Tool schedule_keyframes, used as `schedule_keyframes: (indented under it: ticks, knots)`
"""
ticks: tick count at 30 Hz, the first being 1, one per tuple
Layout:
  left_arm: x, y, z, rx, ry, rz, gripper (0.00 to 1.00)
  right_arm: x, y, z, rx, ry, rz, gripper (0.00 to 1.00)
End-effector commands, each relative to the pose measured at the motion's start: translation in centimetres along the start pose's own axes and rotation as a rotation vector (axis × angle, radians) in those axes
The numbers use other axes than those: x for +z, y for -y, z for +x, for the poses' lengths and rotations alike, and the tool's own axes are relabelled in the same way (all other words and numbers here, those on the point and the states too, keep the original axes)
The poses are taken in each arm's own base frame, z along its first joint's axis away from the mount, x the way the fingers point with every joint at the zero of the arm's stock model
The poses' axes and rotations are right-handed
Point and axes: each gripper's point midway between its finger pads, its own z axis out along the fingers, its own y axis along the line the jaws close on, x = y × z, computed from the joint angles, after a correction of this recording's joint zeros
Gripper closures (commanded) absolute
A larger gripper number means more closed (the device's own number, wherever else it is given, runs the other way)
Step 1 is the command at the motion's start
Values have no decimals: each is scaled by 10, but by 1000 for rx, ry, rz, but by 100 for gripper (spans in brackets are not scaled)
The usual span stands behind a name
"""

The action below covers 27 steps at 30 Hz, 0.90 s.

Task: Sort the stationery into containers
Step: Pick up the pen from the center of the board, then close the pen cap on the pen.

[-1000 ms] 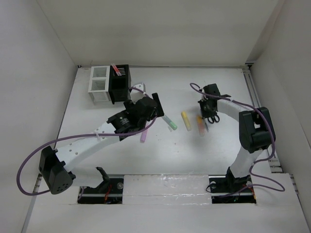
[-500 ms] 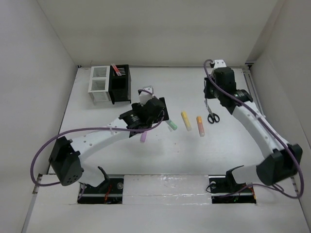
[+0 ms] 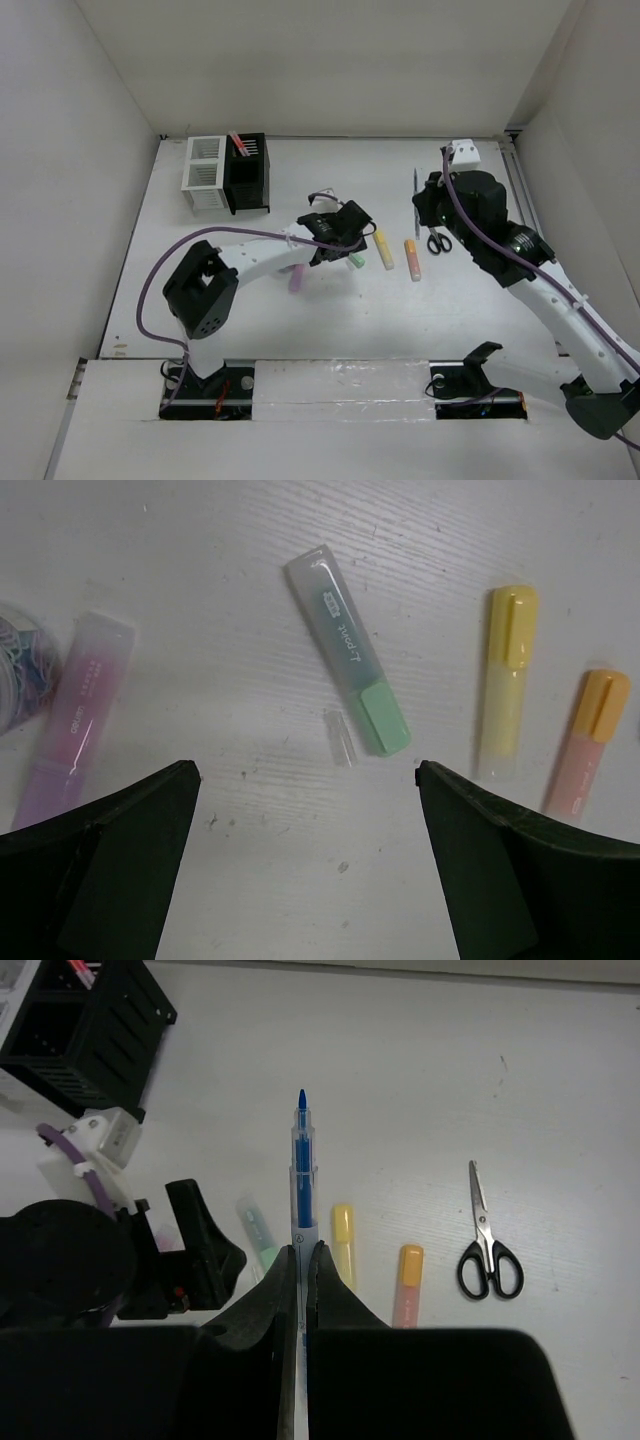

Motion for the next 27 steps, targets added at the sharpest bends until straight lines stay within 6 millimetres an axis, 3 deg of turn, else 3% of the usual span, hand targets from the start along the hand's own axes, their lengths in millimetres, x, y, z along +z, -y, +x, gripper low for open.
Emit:
schedule_keyframes:
  ticks: [1,10,27]
  knots:
    - [-5,8,2,-94,-31,-9,13,-11,-2,-2,12,30,3,100]
    - [25,7,29,-68,-112,-84,24,-27,-16,-4,-3,69,-80,100]
    - [37,-6,42,-99,-136,-181,34,-41,-26,-5,-30,93,-155,100]
